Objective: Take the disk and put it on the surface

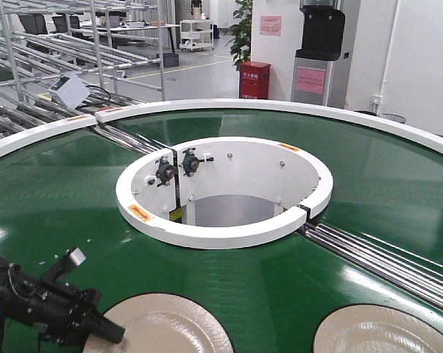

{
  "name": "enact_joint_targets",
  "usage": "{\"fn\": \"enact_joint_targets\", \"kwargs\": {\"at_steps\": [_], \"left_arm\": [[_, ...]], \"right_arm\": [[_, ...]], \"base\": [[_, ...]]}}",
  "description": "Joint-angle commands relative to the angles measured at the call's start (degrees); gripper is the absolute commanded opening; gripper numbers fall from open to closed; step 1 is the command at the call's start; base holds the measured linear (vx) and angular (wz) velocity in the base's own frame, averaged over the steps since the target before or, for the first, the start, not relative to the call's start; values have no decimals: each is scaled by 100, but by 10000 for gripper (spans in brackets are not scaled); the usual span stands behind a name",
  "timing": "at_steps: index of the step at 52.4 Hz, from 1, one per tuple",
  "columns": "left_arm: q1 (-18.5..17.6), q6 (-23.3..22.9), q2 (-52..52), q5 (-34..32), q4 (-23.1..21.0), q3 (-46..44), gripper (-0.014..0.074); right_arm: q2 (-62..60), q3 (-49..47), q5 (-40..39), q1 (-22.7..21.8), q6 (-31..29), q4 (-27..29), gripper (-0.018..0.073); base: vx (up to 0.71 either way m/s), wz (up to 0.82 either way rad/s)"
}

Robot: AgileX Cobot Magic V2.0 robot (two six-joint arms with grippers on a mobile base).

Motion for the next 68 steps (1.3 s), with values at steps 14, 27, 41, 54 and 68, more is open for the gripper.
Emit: {"fn": "enact_joint_targets", "kwargs": {"at_steps": [14,27,41,54,68], "left_arm": [[695,245,-1618,132,-1633,-143,-10],[832,358,-2305,163,-1797,-143,-9],[829,381,-2462,209,-1704,-143,-9],[829,392,-2462,137,-1598,-143,-9],[829,392,-2451,11,-1539,-143,-9]], "right_arm": [[9,-267,878,-20,-21,15,516],[1111,-1054,3050,-26,-604,516,513],[2021,-1268,3410,-837,-798,1214,507],[2858,-1115,3148,-2296,-2015,3072,490],[4233,-1115,3214,-2438,-3185,3294,485]], "base": [[0,0],[0,0],[0,0],[0,0],[0,0]]}}
